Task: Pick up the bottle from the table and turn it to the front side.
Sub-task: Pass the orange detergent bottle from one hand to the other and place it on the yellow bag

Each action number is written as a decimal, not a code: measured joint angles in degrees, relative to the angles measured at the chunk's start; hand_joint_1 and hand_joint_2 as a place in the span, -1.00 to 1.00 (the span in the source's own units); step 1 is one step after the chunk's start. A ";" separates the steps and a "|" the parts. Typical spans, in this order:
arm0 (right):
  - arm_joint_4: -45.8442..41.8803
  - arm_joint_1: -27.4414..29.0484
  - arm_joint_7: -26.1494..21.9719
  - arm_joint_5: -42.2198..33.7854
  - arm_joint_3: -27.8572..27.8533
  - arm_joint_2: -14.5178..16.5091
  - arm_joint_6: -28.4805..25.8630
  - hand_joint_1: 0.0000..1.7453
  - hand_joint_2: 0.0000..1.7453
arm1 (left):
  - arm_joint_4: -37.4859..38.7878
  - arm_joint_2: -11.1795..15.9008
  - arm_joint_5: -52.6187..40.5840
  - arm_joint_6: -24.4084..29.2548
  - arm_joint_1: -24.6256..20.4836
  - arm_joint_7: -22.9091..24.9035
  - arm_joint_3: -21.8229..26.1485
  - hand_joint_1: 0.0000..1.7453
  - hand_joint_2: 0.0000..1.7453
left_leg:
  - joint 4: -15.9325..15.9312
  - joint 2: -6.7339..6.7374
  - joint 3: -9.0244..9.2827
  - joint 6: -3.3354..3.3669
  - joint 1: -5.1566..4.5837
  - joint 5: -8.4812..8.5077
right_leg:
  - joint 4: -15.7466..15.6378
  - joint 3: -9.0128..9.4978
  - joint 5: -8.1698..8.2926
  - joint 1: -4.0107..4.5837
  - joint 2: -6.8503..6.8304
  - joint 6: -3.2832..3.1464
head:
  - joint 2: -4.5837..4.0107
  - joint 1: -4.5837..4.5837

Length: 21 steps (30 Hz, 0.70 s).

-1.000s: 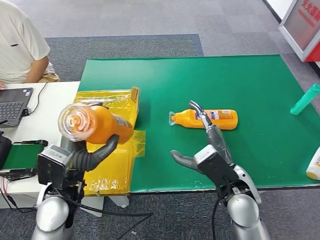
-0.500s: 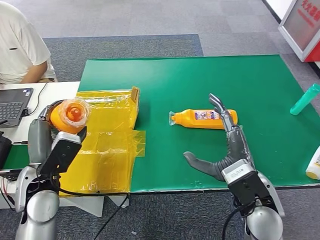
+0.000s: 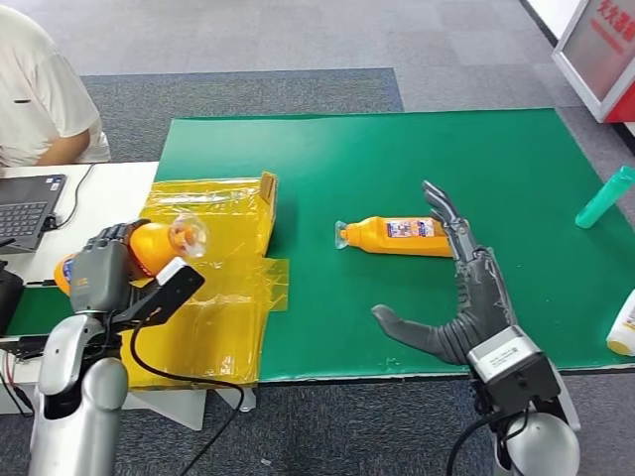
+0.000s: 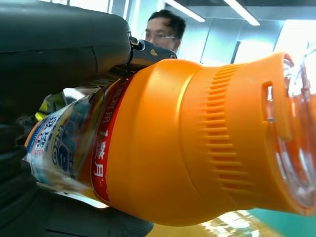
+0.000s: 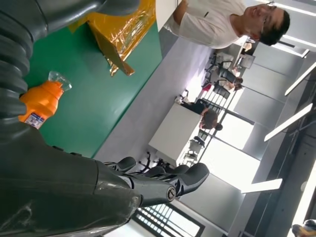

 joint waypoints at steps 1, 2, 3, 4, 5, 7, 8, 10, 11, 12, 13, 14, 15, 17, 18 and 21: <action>0.12 -0.03 -0.20 -0.35 -0.05 0.00 0.14 -1.00 1.00 | 1.72 0.58 -1.80 0.25 -0.43 -0.22 0.00 1.00 1.00 | 0.00 0.00 0.00 -0.01 0.00 0.01 | 0.00 0.00 0.00 0.00 0.00 0.00 | -0.01 0.01; 0.22 -0.07 -0.36 -0.62 -0.08 0.00 0.22 -1.00 1.00 | 3.38 1.14 -3.13 0.45 -0.82 -0.35 0.00 1.00 1.00 | 0.00 0.00 0.00 -0.02 0.00 0.02 | 0.00 -0.01 0.01 0.00 0.00 -0.01 | -0.01 0.01; 0.31 -0.09 -0.47 -0.81 -0.09 0.00 0.27 -1.00 1.00 | 4.89 1.64 -4.09 0.64 -1.17 -0.45 0.00 1.00 1.00 | 0.00 0.00 0.00 -0.03 0.00 0.02 | 0.00 -0.01 0.01 0.01 0.00 -0.02 | -0.01 0.00; 0.37 -0.10 -0.53 -0.93 -0.09 0.00 0.29 -1.00 1.00 | 6.21 2.10 -4.80 0.79 -1.49 -0.50 -0.01 1.00 1.00 | 0.00 0.00 0.00 -0.03 0.00 0.03 | 0.00 -0.02 0.02 0.01 0.00 -0.02 | -0.01 0.00; 0.42 -0.11 -0.56 -1.05 -0.10 0.00 0.29 -1.00 1.00 | 7.41 2.52 -5.45 0.92 -1.77 -0.54 -0.03 1.00 1.00 | 0.00 0.00 0.00 -0.04 0.00 0.03 | 0.00 -0.02 0.02 0.01 0.00 -0.03 | -0.01 0.00; 0.48 -0.11 -0.60 -1.26 -0.15 0.00 0.29 -1.00 1.00 | 9.62 3.27 -6.99 1.07 -2.39 -0.61 -0.18 1.00 1.00 | 0.00 0.00 0.00 -0.04 0.00 0.04 | 0.00 -0.03 0.02 0.01 0.00 -0.03 | 0.00 0.00; 0.51 -0.10 -0.66 -1.37 -0.21 0.00 0.29 -1.00 1.00 | 10.75 3.64 -7.86 1.07 -2.74 -0.62 -0.33 1.00 1.00 | 0.00 0.00 -0.01 -0.04 0.00 0.03 | 0.00 -0.03 0.02 0.01 0.00 -0.03 | 0.00 0.00; 0.62 -0.10 -0.86 -1.54 -0.39 0.00 0.29 -1.00 1.00 | 12.98 4.29 -9.55 1.07 -3.54 -0.62 -0.73 1.00 1.00 | 0.00 0.00 -0.01 -0.04 0.00 0.03 | 0.00 -0.03 0.02 0.01 0.00 -0.03 | 0.00 0.00; 0.67 -0.11 -0.98 -1.60 -0.46 0.00 0.29 -1.00 1.00 | 14.06 4.54 -10.28 1.09 -3.95 -0.62 -0.93 1.00 1.00 | 0.00 0.00 -0.01 -0.04 0.00 0.03 | 0.00 -0.03 0.02 0.01 0.00 -0.03 | 0.00 -0.01; 0.70 -0.11 -1.08 -1.64 -0.52 0.00 0.29 -1.00 1.00 | 15.07 4.73 -10.86 1.11 -4.36 -0.62 -1.14 1.00 1.00 | 0.00 0.00 -0.01 -0.04 0.00 0.03 | 0.00 -0.03 0.02 0.00 0.00 -0.03 | 0.00 0.00; 0.71 -0.12 -1.12 -1.67 -0.54 0.00 0.29 -1.00 1.00 | 15.96 4.86 -11.24 1.14 -4.70 -0.62 -1.37 1.00 1.00 | 0.00 0.00 -0.01 -0.04 0.00 0.03 | 0.00 -0.03 0.03 0.00 0.00 -0.03 | 0.00 0.00; 0.72 -0.13 -1.15 -1.68 -0.56 0.00 0.29 -1.00 1.00 | 16.76 4.96 -11.45 1.17 -5.00 -0.62 -1.64 1.00 1.00 | 0.00 0.00 -0.01 -0.04 0.00 0.03 | 0.00 -0.03 0.03 0.00 0.00 -0.03 | 0.00 -0.01; 0.72 -0.15 -1.16 -1.69 -0.58 0.00 0.29 -1.00 1.00 | 17.48 5.03 -11.56 1.20 -5.29 -0.62 -1.96 1.00 1.00 | 0.00 0.00 -0.01 -0.04 0.00 0.03 | 0.00 -0.03 0.03 0.00 0.00 -0.03 | -0.01 0.00; 0.77 -0.25 -1.17 -1.72 -0.60 0.00 0.30 -1.00 1.00 | 18.88 5.09 -11.60 1.28 -5.89 -0.63 -2.78 1.00 1.00 | 0.00 0.00 -0.01 -0.04 0.00 0.03 | 0.00 -0.03 0.03 0.00 0.00 -0.03 | 0.00 0.00; 0.84 -0.33 -1.20 -1.76 -0.61 0.00 0.32 -1.00 1.00 | 19.67 5.12 -11.60 1.44 -6.24 -0.57 -3.36 1.00 1.00 | 0.00 0.00 -0.01 -0.04 0.00 0.03 | 0.00 -0.03 0.03 0.00 0.00 -0.03 | 0.00 -0.01; 1.27 -0.89 -1.42 -1.92 -0.64 0.00 0.52 -1.00 1.00 | 22.63 5.20 -11.60 2.39 -7.64 0.24 -6.15 1.00 1.00 | 0.00 0.00 -0.01 -0.04 0.00 0.04 | 0.00 -0.03 0.04 0.00 0.00 -0.03 | 0.00 0.00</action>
